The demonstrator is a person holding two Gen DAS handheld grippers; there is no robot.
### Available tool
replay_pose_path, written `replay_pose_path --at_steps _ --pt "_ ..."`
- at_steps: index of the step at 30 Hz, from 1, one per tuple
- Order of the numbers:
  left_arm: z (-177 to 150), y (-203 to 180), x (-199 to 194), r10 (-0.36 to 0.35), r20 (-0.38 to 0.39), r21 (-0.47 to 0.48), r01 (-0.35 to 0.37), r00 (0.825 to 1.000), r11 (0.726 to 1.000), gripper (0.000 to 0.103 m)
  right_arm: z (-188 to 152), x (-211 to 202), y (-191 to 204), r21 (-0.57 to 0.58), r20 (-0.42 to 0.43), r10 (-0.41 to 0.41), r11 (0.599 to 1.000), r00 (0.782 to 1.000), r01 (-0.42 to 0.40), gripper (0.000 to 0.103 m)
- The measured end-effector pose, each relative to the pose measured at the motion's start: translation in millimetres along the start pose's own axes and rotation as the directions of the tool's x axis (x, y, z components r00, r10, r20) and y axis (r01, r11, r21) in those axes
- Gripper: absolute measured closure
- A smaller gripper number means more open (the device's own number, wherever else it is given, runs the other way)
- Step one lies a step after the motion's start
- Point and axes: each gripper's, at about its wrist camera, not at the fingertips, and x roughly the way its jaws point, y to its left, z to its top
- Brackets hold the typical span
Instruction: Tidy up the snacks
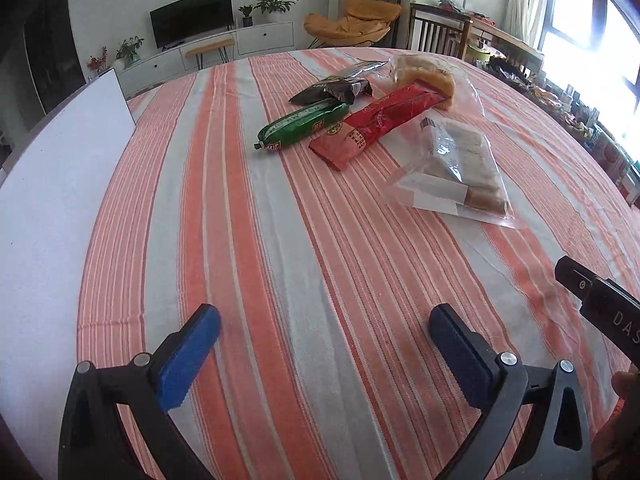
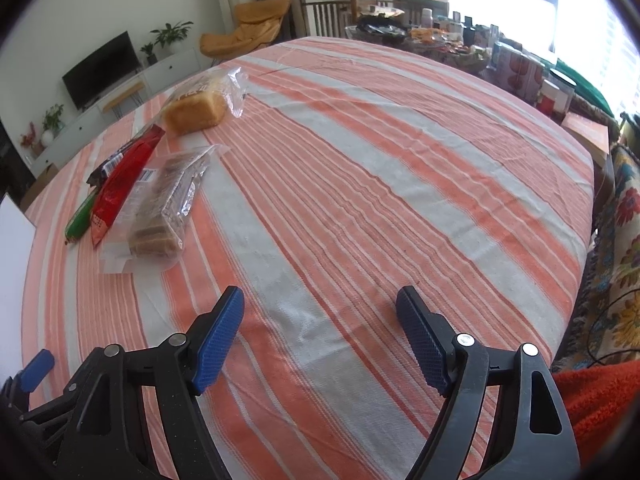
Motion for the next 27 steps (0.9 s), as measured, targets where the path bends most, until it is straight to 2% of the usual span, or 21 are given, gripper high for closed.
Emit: replay_pose_path --at_steps 9,17,19,21,23,25,27 --pt "0 0 -1 -0.001 0.001 0.0 0.001 1.0 1.0 0.0 -4 3 10 -0.066 -0.016 -0.036 0.997 0.999 0.035 0.015" --pt "2 4 -4 -0.011 -0.003 0.008 0.011 1.0 1.0 0.0 -4 2 10 -0.07 -0.018 -0.037 0.997 0.999 0.036 0.013" --pt "6 5 -2 -0.02 -0.022 0.018 0.02 1.0 1.0 0.0 -3 2 10 -0.071 -0.019 -0.038 0.997 0.999 0.036 0.013" --pt "14 6 1 -0.019 -0.079 0.018 0.021 0.997 1.0 0.0 -3 2 10 -0.07 -0.019 -0.038 0.997 0.999 0.037 0.013" --pt "24 12 2 -0.023 -0.139 -0.023 0.02 0.99 1.0 0.001 -4 2 10 -0.07 -0.019 -0.038 0.997 0.999 0.037 0.013" --pt "40 23 -5 -0.047 -0.116 -0.092 0.037 0.992 0.995 0.001 -4 2 10 -0.07 -0.019 -0.038 0.997 0.999 0.037 0.013" --pt "62 35 -15 -0.03 -0.067 -0.149 0.02 0.997 0.989 0.001 -3 2 10 -0.07 -0.019 -0.039 0.997 0.999 0.037 0.013"
